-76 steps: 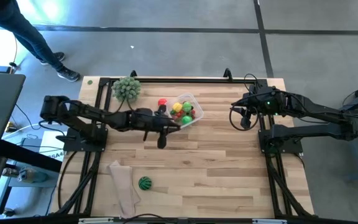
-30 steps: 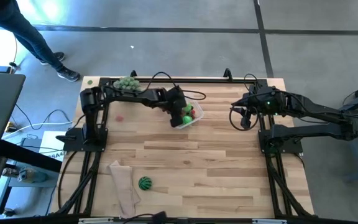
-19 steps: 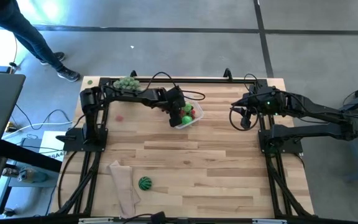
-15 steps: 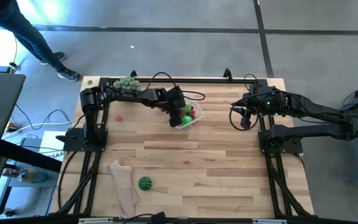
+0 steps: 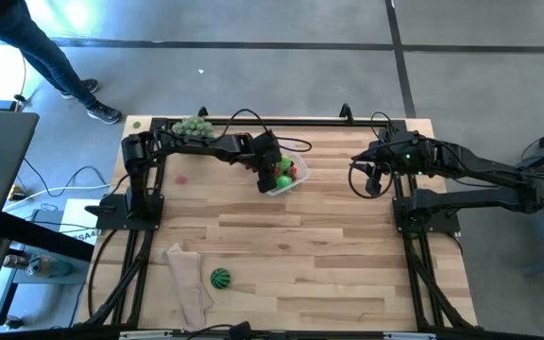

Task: Pick and placing Produce into tupperware
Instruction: Put the green watermelon into the transparent container

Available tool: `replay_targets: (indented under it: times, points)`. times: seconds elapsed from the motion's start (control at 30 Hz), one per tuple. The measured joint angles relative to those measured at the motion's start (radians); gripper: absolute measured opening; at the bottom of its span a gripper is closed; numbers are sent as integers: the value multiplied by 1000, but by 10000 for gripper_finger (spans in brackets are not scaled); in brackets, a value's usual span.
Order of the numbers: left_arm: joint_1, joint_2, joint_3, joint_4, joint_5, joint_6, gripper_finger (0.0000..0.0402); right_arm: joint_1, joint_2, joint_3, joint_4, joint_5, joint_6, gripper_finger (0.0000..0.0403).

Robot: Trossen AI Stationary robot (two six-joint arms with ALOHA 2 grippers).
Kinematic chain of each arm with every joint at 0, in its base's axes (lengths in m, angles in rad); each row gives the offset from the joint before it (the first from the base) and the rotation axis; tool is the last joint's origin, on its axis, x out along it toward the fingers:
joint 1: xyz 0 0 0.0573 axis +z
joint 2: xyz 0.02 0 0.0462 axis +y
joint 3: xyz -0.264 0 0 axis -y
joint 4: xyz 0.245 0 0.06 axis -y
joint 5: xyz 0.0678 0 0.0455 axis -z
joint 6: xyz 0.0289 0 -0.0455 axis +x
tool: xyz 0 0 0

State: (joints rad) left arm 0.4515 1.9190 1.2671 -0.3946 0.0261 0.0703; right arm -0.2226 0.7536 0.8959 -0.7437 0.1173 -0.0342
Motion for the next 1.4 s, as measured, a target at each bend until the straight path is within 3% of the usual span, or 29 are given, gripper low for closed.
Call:
replay_targets:
  times: [0.3, 0.6, 0.83, 0.97, 1.1, 1.4]
  points:
    - [0, -50, 0, -31, 29, -30, 132, 0, 0, 0, 0, 0, 0, 76]
    - [0, -262, 0, -211, 46, -118, 133, 0, 0, 0, 0, 0, 0, 76]
    - [-19, -423, 0, -525, 268, -209, 133, 0, 0, 0, 0, 0, 0, 76]
    - [-99, -471, 0, -710, 269, -218, 133, 0, 0, 0, 0, 0, 0, 76]
    - [-256, -484, 0, -825, 190, -287, 133, 0, 0, 0, 0, 0, 0, 76]
    - [-705, -485, 0, -764, 59, -565, 133, 0, 0, 0, 0, 0, 0, 76]
